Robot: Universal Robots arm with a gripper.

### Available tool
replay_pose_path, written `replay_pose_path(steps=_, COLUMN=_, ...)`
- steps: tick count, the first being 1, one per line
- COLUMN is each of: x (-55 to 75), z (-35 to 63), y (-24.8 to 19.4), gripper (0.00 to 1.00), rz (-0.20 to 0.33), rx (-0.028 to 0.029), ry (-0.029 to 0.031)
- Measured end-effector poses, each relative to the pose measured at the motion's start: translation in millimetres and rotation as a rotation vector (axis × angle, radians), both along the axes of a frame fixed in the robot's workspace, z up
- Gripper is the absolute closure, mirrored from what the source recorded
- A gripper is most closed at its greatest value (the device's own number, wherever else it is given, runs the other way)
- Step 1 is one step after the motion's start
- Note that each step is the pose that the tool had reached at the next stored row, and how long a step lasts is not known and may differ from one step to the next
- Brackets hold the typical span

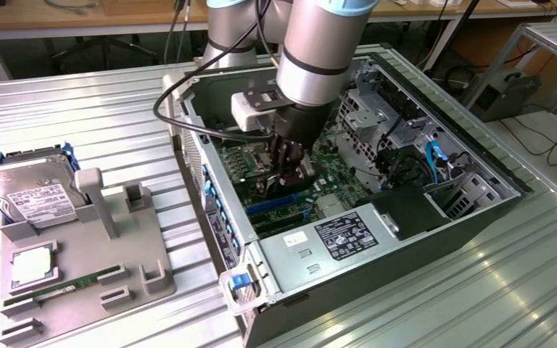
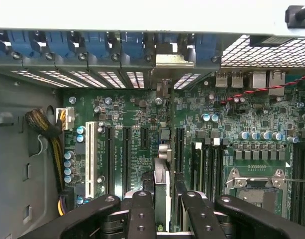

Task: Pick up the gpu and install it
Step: 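Insert the gpu into the slot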

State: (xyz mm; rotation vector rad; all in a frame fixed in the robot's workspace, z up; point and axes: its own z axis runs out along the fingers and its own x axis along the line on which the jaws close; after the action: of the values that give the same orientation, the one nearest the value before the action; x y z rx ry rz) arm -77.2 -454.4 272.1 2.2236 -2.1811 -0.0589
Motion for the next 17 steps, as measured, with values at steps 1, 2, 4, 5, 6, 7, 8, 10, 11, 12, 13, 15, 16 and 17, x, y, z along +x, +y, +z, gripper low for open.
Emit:
replay_pose_path(steps=1, x=-0.3, z=-0.8, y=0.0, gripper=0.74, rz=0.0, rx=0.0001, ry=-0.0001)
replay_pose_path(steps=2, x=-0.5, z=-1.3, y=0.0, gripper=0.74, rz=0.0, rx=0.0001, ry=-0.0001)
replay_pose_path(steps=4, x=-1.0, z=-2.7, y=0.0, gripper=0.74, rz=0.0, rx=0.0, ry=-0.0001)
replay_pose_path(steps=5, x=-1.2, z=-4.2, y=0.0, gripper=0.74, rz=0.0, rx=0.0, ry=-0.0001)
replay_pose_path(steps=6, x=-1.3, z=-5.4, y=0.0, gripper=0.74, rz=0.0, rx=0.0, ry=-0.0001)
replay_pose_path(steps=7, x=-1.3, z=-6.1, y=0.0, gripper=0.74, rz=0.0, rx=0.0, ry=-0.0001)
replay_pose_path(steps=8, x=-1.3, z=-6.7, y=0.0, gripper=0.74, rz=0.0, rx=0.0, ry=-0.0001)
replay_pose_path(steps=10, x=-1.4, z=-7.9, y=-0.2, gripper=0.74, rz=0.0, rx=-0.0003, ry=0.0)
replay_pose_path(steps=11, x=-1.4, z=-8.0, y=-0.3, gripper=0.74, rz=0.0, rx=-0.0004, ry=0.0)
replay_pose_path(steps=12, x=-1.3, z=-8.1, y=-0.5, gripper=0.74, rz=0.0, rx=-0.0002, ry=-0.0001)
replay_pose_path(steps=13, x=-1.3, z=-8.1, y=-0.6, gripper=0.74, rz=0.0, rx=-0.0003, ry=-0.0001)
replay_pose_path(steps=15, x=-1.3, z=-8.1, y=-0.6, gripper=0.74, rz=0.0, rx=-0.0002, ry=-0.0001)
replay_pose_path(steps=16, x=-1.3, z=-8.1, y=-0.8, gripper=0.74, rz=0.0, rx=-0.0002, ry=-0.0001)
replay_pose_path(steps=17, x=-1.3, z=-8.1, y=-0.9, gripper=0.74, rz=0.0, rx=-0.0002, ry=-0.0001)
